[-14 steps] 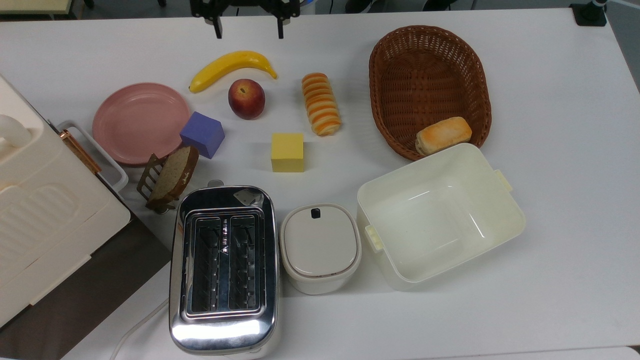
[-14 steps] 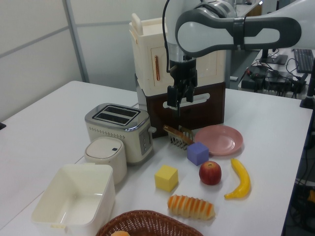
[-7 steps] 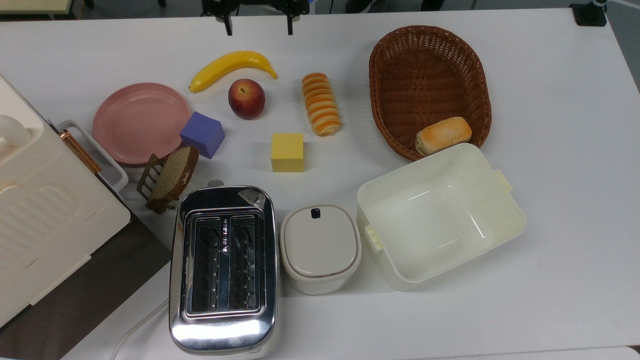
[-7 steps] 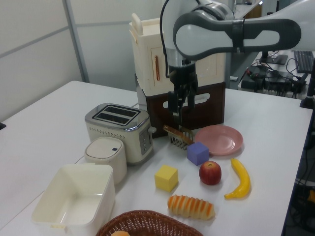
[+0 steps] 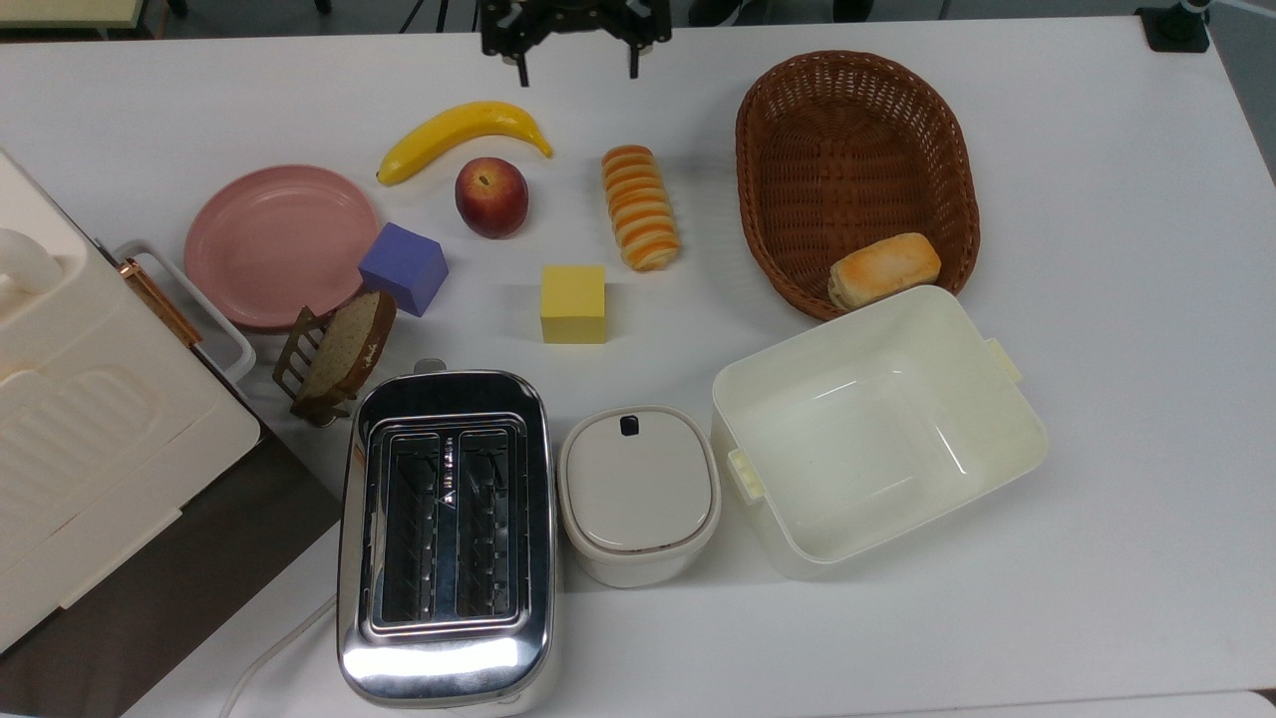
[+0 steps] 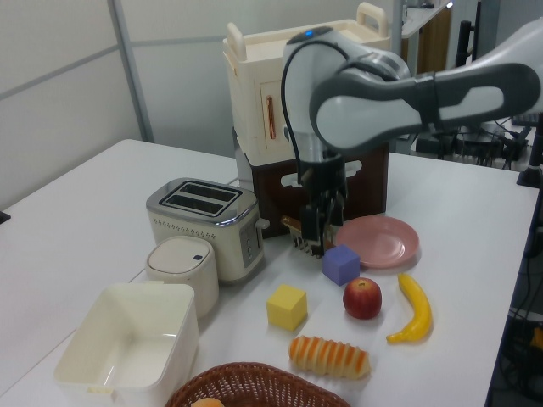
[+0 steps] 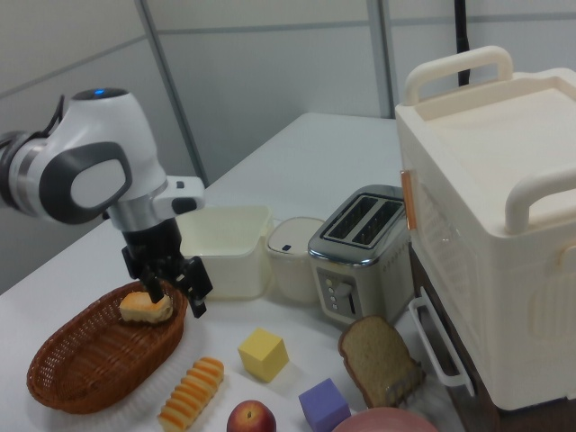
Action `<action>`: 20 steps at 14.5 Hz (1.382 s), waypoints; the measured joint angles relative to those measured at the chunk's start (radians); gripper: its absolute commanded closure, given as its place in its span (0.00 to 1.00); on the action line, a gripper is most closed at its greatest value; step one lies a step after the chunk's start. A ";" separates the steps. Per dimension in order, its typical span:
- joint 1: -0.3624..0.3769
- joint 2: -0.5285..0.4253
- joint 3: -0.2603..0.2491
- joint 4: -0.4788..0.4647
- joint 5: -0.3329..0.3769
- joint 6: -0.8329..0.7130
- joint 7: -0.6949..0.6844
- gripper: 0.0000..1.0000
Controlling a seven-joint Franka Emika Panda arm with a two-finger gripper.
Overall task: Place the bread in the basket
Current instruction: 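Lower the open gripper over the middle of the striped bread loaf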
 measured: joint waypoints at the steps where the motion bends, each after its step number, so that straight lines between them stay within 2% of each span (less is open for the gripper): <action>1: 0.009 -0.021 0.001 -0.040 0.000 0.036 0.008 0.00; 6: 0.040 -0.085 0.002 -0.192 0.000 0.171 0.011 0.00; 11: 0.102 -0.081 0.003 -0.294 0.000 0.312 0.047 0.00; 20: 0.123 0.019 0.003 -0.314 0.000 0.407 0.070 0.00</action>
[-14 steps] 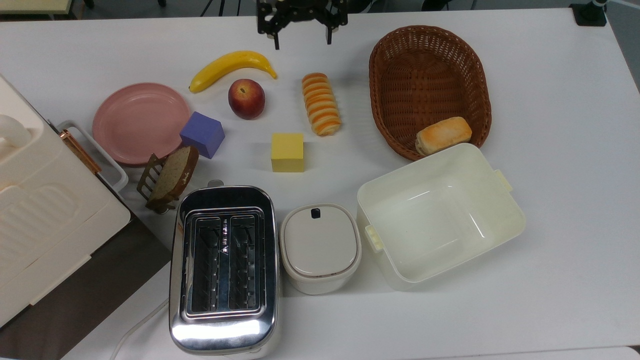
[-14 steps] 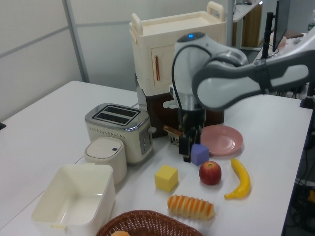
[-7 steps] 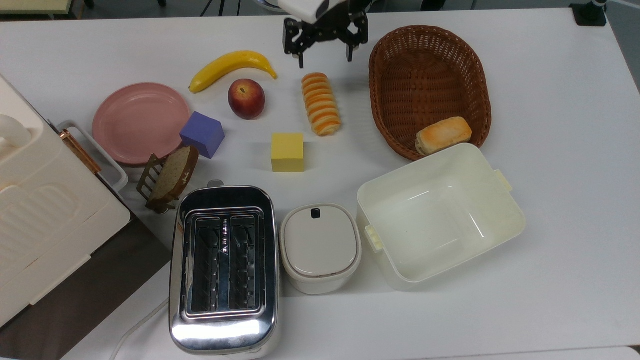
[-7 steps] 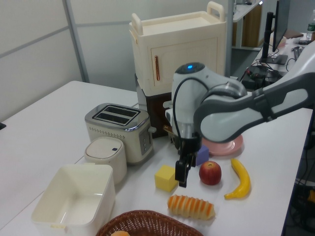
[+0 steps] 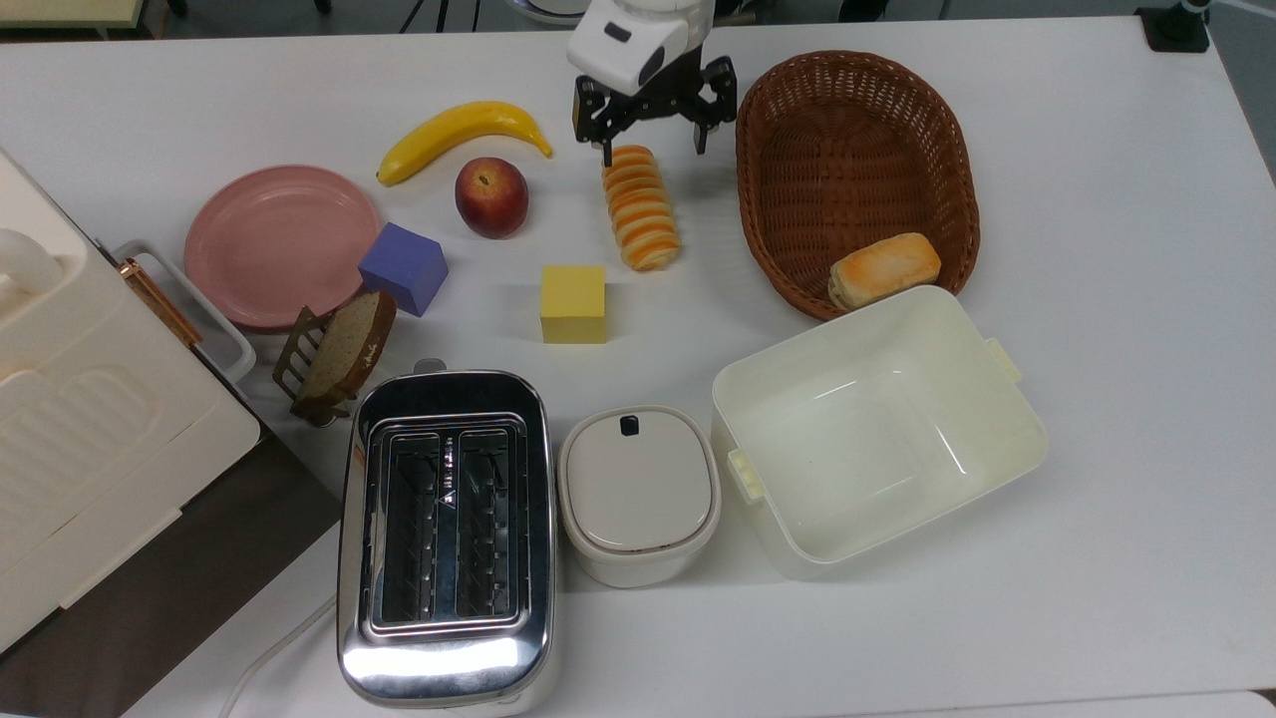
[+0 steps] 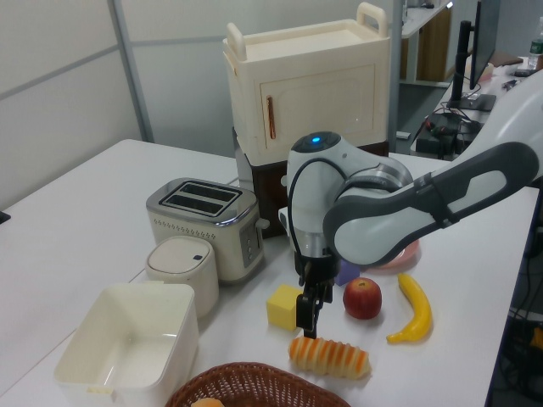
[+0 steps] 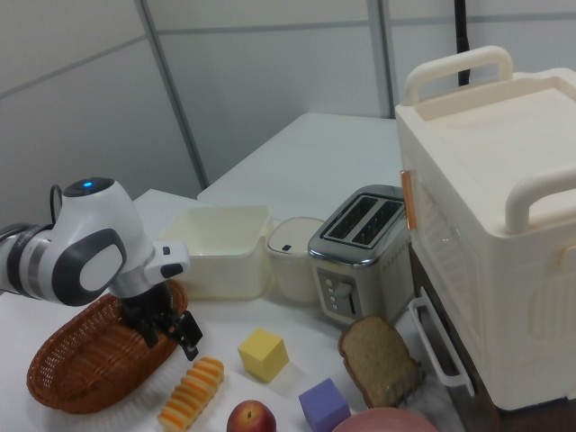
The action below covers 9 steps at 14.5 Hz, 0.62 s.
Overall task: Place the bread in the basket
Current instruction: 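Lower the open gripper over the middle of the striped bread loaf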
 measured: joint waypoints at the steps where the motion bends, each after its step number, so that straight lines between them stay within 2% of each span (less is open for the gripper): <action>1: 0.000 0.014 0.000 0.000 0.000 0.004 0.000 0.00; 9: 0.001 0.076 0.000 0.000 -0.003 0.029 0.000 0.00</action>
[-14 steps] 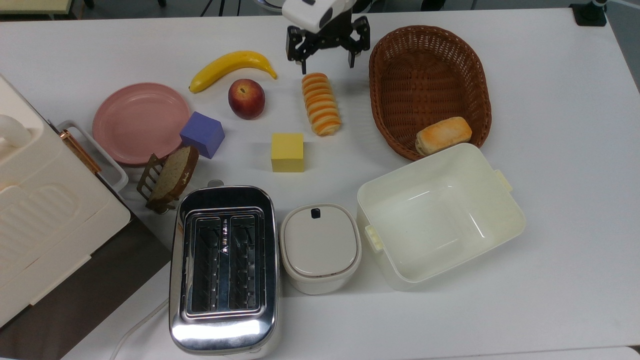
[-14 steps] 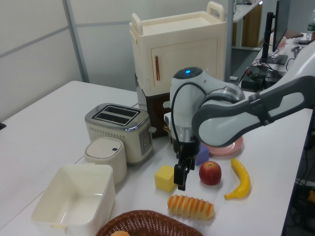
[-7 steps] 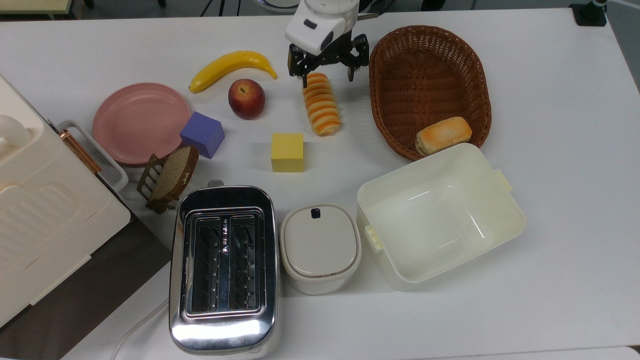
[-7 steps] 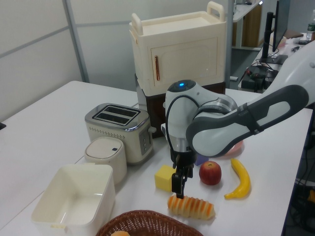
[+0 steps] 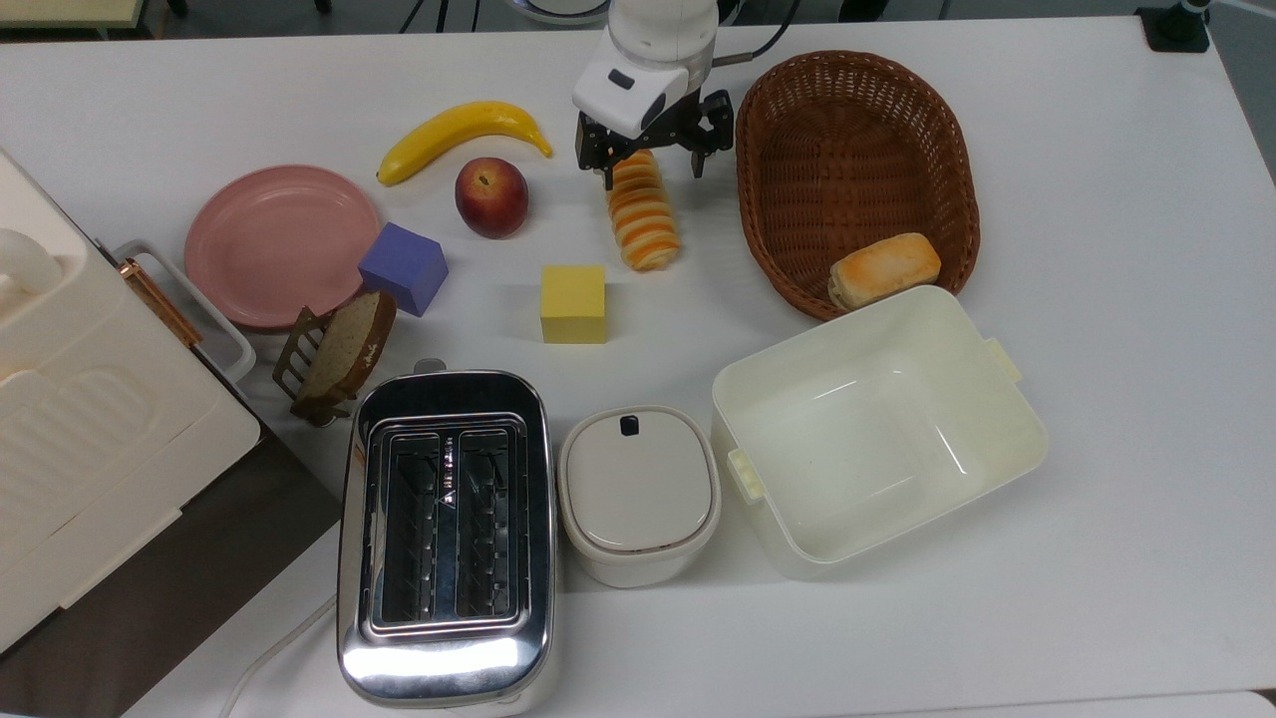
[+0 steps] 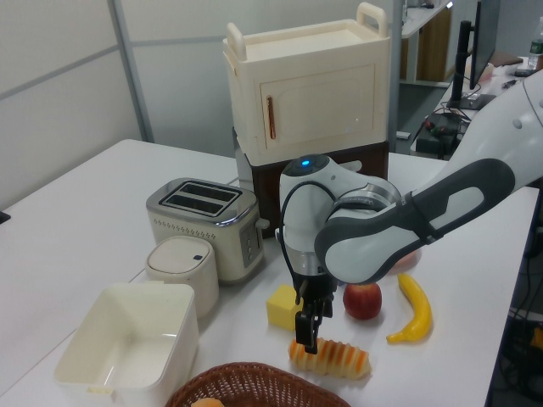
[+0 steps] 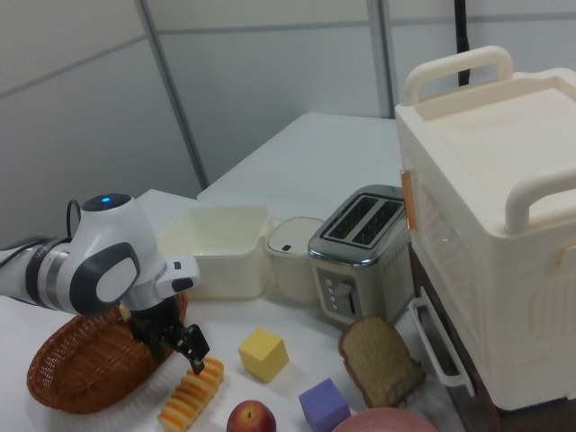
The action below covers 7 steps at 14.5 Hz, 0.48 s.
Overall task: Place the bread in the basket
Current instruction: 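Lower the open gripper over the middle of the striped bread loaf, then close the gripper around the striped bread loaf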
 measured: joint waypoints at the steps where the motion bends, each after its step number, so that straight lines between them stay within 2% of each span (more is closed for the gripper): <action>1: 0.000 0.009 0.000 0.000 -0.007 0.007 0.000 0.00; 7: 0.000 0.045 0.000 0.000 -0.023 0.087 0.000 0.00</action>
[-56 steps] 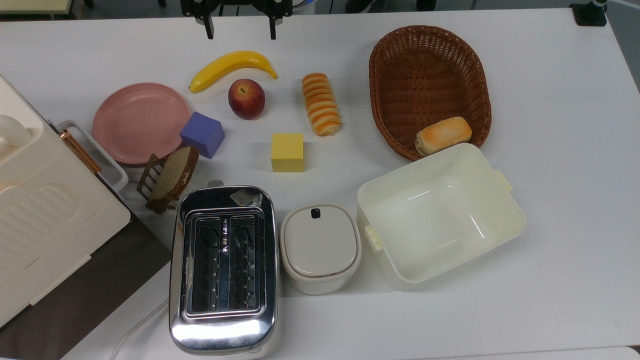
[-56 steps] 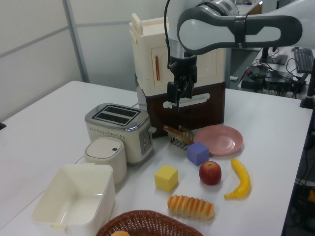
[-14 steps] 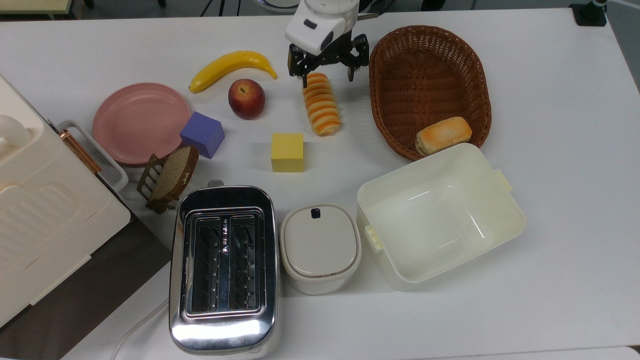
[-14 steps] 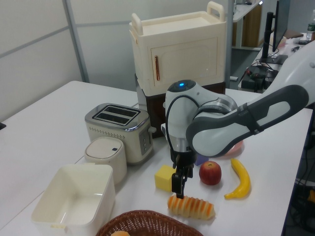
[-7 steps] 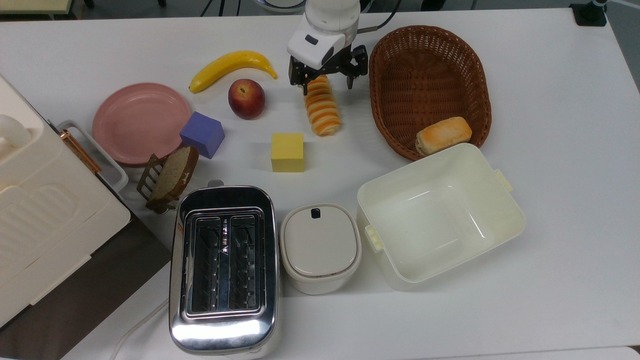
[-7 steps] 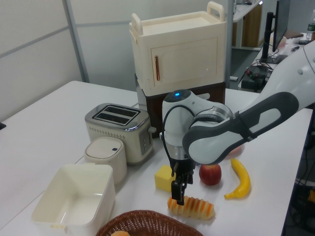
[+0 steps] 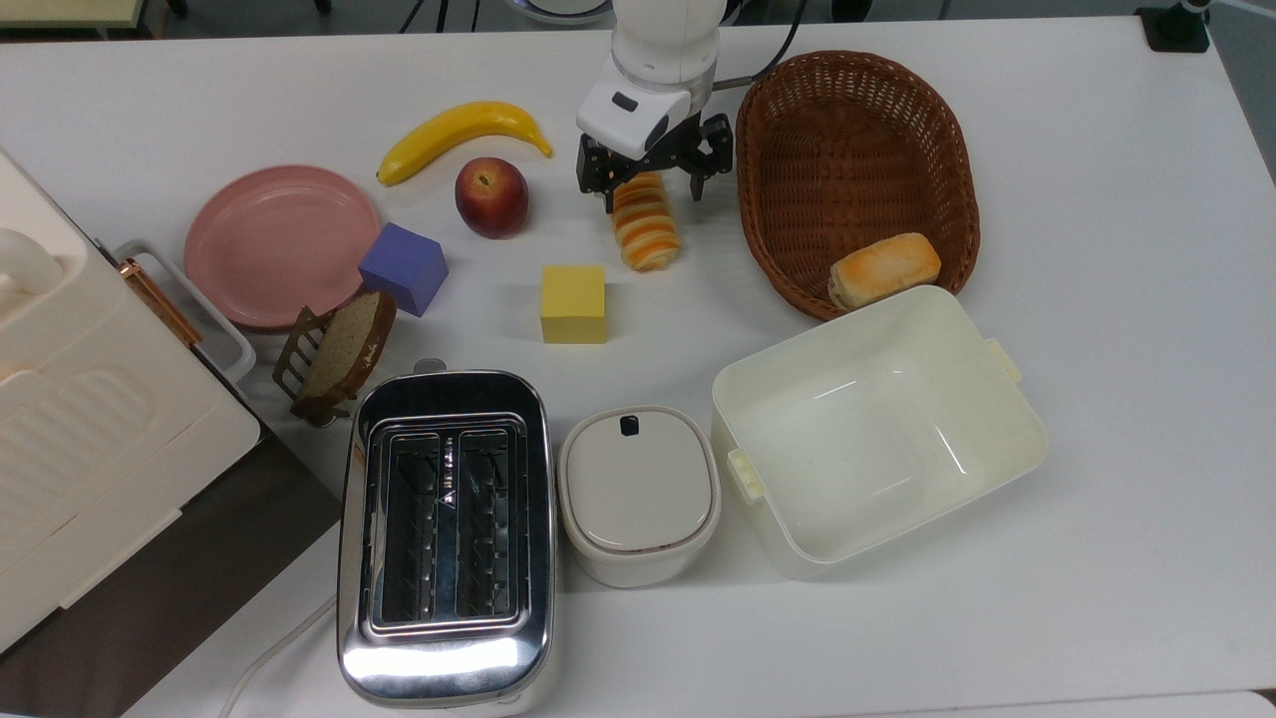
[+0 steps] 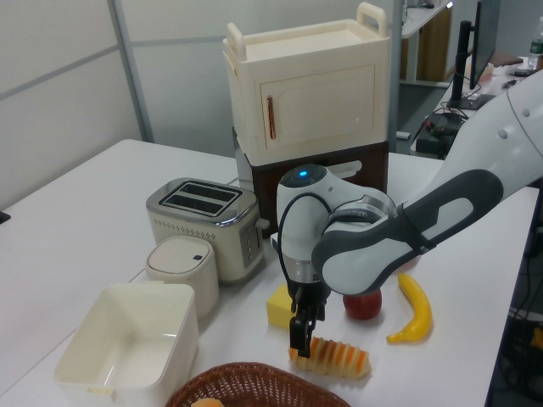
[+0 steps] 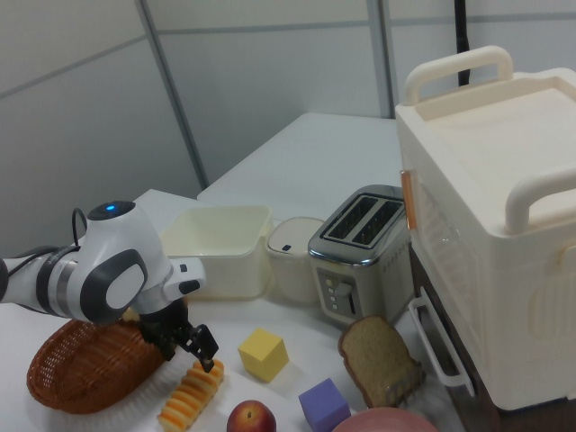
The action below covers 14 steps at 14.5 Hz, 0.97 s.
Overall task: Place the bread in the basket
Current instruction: 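Close the gripper around the striped bread loaf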
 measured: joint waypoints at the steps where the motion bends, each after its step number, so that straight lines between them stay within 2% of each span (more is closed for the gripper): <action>1: 0.000 0.004 0.000 0.000 0.000 0.010 0.000 0.00; 8: -0.001 -0.004 -0.002 -0.001 -0.007 0.036 -0.002 0.00; 11: 0.037 -0.002 -0.038 -0.005 -0.008 0.036 -0.002 0.00; 14: 0.030 -0.002 -0.053 -0.005 -0.015 0.036 -0.002 0.00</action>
